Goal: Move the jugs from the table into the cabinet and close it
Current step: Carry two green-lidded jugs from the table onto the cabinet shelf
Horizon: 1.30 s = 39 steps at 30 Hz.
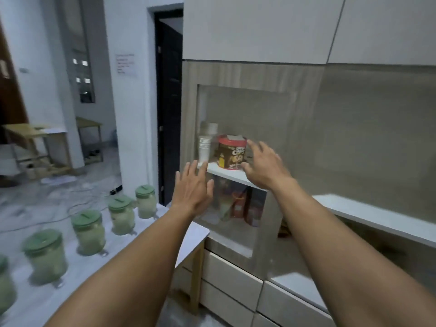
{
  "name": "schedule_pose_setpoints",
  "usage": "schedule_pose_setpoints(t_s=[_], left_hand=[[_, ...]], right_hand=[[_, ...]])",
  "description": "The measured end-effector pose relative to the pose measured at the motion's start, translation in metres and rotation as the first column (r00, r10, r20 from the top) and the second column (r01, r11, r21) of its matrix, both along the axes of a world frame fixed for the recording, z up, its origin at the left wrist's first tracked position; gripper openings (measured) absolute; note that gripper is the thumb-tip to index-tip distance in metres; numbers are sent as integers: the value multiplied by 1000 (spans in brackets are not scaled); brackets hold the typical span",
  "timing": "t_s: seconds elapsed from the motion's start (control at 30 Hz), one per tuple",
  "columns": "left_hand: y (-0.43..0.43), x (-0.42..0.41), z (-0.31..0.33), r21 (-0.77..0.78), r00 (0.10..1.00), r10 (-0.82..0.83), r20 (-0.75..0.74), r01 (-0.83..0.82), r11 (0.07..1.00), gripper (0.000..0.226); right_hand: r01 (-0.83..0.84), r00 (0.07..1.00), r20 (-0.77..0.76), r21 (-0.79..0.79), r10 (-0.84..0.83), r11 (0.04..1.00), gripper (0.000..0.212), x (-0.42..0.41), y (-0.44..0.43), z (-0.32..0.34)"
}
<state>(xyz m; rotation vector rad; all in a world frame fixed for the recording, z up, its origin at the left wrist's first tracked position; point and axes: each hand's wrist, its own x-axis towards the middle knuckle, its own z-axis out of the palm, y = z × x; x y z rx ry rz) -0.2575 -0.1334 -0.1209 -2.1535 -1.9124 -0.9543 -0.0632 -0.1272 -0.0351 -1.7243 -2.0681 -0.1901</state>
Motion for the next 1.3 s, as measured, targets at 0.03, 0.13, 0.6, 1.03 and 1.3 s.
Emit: schedule_pose_setpoints(t_s=[0.03, 0.13, 0.6, 1.03, 1.3], left_hand=[[4, -18, -4, -9, 999, 33, -1, -33, 999, 62], [16, -74, -20, -42, 992, 126, 2, -126, 991, 61], [110, -215, -106, -161, 910, 410, 56, -397, 904, 59], [238, -235, -241, -422, 583, 713, 390, -575, 701, 66], [287, -247, -308, -599, 146, 779, 610, -558, 574, 71]], right_hand=[[-33, 999, -3, 2, 33, 999, 72, -19, 14, -5], [-130, 991, -18, -26, 130, 991, 73, -76, 46, -21], [-394, 919, -56, -172, 390, 903, 70, -244, 204, -116], [-511, 859, -164, -347, 485, 787, 63, -321, 371, -273], [-515, 852, -387, -498, 353, 698, 71, -357, 426, -359]])
